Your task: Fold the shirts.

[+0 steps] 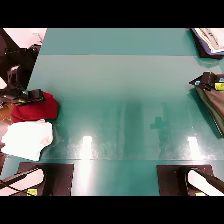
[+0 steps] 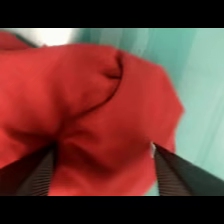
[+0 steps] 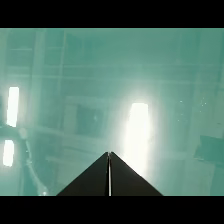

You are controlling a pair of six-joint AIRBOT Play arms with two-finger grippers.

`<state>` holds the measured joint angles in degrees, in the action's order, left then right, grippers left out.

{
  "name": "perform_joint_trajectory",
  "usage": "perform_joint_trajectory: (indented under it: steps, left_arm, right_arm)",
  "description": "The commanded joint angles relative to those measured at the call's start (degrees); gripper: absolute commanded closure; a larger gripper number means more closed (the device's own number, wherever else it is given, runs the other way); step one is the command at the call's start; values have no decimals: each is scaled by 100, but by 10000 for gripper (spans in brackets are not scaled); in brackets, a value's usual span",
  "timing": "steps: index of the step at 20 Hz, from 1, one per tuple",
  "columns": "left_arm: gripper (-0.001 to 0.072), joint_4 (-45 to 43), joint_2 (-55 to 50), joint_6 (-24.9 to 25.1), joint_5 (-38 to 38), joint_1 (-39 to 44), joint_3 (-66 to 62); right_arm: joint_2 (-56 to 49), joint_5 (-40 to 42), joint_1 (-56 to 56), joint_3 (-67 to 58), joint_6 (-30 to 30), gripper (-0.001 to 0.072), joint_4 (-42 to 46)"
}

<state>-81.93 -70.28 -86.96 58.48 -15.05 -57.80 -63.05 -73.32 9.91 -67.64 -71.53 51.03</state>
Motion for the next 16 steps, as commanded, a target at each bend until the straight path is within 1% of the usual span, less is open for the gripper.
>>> perform_joint_trajectory:
  steps: [1, 2, 5, 7, 9, 12, 14, 16]
  left_arm:
    - [549, -17, -114, -9, -249, -44, 282]
    - [682, -7, -111, -4, -195, -44, 188]
    - [685, 70, 129, 109, 92, -22, -363]
    - [685, 348, 468, 365, 378, 15, -1019]
    - [685, 474, 826, 492, 973, 293, -1982]
    - [685, 710, 957, 492, 2306, 1137, -3825]
    - [685, 780, 957, 487, 2444, 1952, -4760]
    - [685, 872, 955, 492, 2238, 2800, -5230]
  right_arm:
    - [4, -17, -2, 2, -2, 696, -4]
    - [4, -7, -2, 2, -2, 696, -2]
    - [4, -42, 52, -151, -4, 696, -57]
    - [4, -221, 68, -588, -7, 696, -50]
    - [4, -280, 66, -1143, -7, 697, -52]
    - [2, -131, 66, -1915, -7, 696, -50]
    - [2, 20, 66, -2308, -7, 696, -48]
    - [2, 127, 68, -2577, -7, 696, -42]
